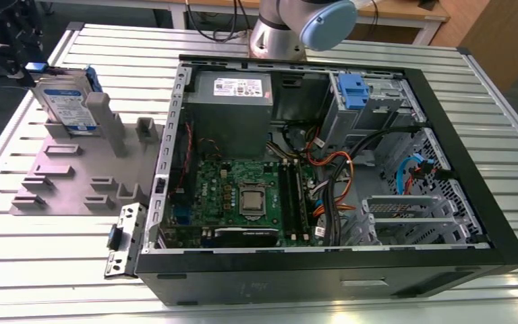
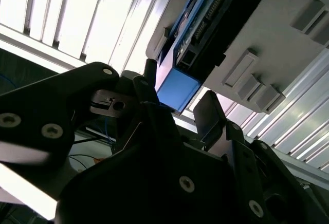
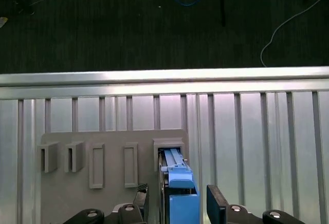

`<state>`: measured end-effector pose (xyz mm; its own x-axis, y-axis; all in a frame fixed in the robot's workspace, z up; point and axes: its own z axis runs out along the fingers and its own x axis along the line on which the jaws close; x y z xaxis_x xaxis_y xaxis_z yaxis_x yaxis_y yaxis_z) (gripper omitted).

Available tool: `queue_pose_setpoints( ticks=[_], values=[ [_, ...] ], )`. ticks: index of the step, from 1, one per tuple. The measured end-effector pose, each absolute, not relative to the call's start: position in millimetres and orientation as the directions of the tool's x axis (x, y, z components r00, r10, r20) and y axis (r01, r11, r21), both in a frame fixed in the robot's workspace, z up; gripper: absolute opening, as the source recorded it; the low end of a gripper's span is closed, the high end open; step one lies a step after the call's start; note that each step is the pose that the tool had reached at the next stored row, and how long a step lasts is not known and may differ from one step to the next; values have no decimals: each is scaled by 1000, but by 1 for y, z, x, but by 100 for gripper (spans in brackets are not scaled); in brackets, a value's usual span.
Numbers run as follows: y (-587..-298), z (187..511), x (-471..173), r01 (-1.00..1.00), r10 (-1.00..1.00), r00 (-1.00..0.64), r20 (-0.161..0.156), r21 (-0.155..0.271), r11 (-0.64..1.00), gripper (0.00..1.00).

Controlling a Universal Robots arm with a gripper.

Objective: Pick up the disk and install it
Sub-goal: 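Pick up the disk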

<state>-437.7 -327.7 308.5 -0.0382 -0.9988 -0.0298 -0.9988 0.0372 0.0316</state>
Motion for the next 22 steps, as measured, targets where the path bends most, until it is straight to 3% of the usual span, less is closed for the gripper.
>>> queue_pose_setpoints(
  ticks=[22],
  values=[
    [-328, 289, -438, -1000, -1000, -4, -30, 21, 4, 56]
  ],
)
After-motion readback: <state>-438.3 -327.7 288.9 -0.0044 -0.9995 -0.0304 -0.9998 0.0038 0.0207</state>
